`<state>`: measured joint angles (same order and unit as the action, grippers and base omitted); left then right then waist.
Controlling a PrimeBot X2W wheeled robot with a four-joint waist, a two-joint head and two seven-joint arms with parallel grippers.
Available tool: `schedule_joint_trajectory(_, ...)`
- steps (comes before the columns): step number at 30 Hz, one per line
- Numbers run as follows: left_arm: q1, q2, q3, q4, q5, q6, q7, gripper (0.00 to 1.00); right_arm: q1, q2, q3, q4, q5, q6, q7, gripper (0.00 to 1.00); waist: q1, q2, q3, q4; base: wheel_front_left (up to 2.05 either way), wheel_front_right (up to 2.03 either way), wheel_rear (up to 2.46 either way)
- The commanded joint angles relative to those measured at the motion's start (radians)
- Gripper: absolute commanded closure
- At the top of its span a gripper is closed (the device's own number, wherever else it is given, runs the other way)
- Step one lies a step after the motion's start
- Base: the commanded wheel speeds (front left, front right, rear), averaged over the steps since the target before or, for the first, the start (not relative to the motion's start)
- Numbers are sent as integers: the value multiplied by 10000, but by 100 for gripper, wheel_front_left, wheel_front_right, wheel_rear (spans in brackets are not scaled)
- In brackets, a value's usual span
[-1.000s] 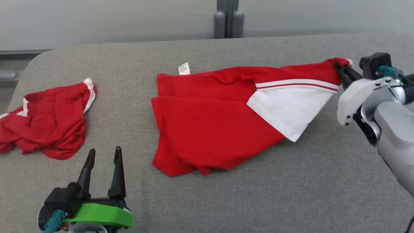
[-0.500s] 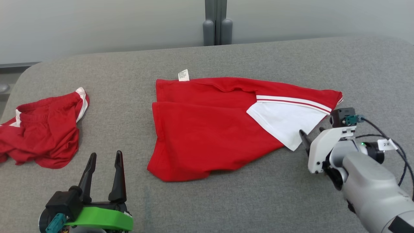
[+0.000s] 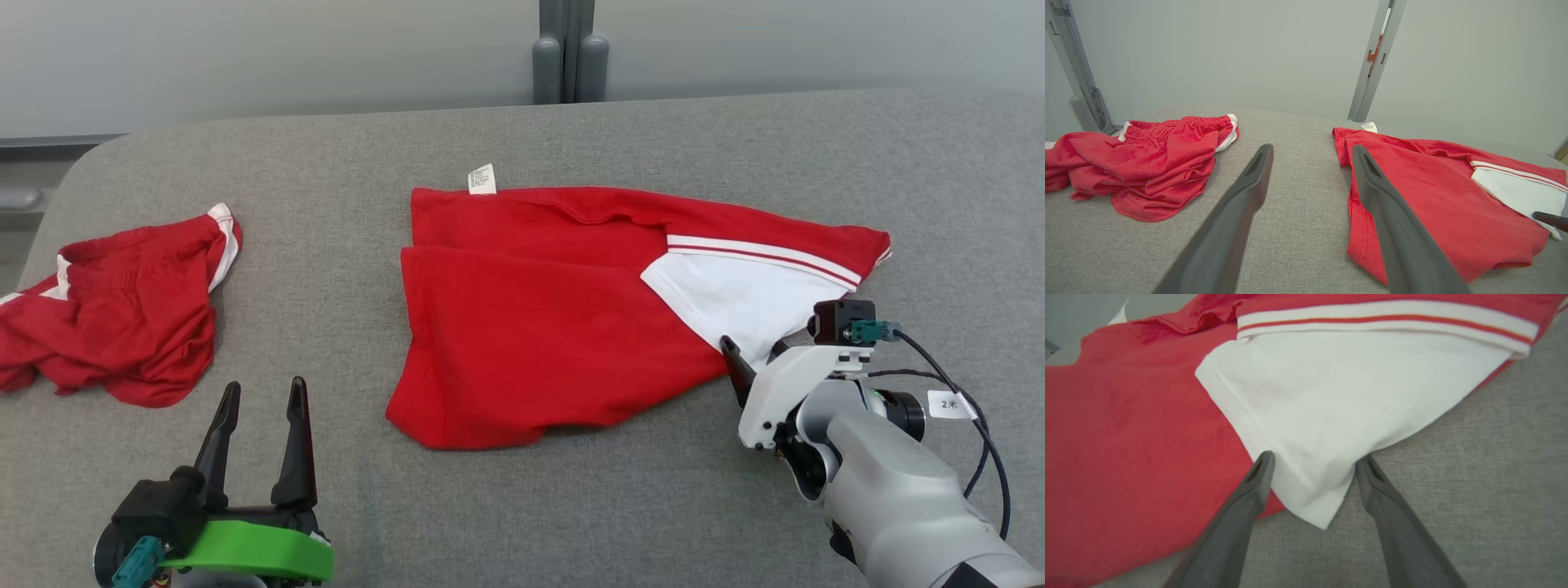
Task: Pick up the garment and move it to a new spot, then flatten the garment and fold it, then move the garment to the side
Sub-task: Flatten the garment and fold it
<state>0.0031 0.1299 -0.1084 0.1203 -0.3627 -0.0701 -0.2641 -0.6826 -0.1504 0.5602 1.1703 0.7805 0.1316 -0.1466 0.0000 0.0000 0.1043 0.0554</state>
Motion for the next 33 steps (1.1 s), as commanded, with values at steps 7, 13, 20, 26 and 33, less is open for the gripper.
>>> schedule_joint_trajectory(7, -27, 87, 8, 24, -63, 45, -3, 0, -215, 116, -646, 409, -328, -17, -865, 3, 0, 0, -26, 111, 0, 0, 0)
schedule_joint_trajectory(13, -51, 138, 2, 31, -70, 61, -3, 0, -513, 225, -1210, 542, -678, -17, -1130, 18, 0, 0, -14, 117, 0, 0, 0)
schedule_joint_trajectory(20, 21, 144, -67, 2, -112, 101, 9, 0, -497, 348, -1728, 576, -1047, -17, -1199, 100, 0, 0, -36, 133, 0, 0, 0)
schedule_joint_trajectory(26, -16, 189, -68, 22, -165, 112, 8, 0, -613, 456, -1936, 885, -1411, -17, -1094, 100, 0, 0, 23, 101, 0, 0, 0)
schedule_joint_trajectory(33, 115, 210, -54, -18, -193, 202, 7, 0, -446, -391, -2439, 1138, -2091, -17, -1167, 100, 0, 0, -20, -92, 0, 0, 0)
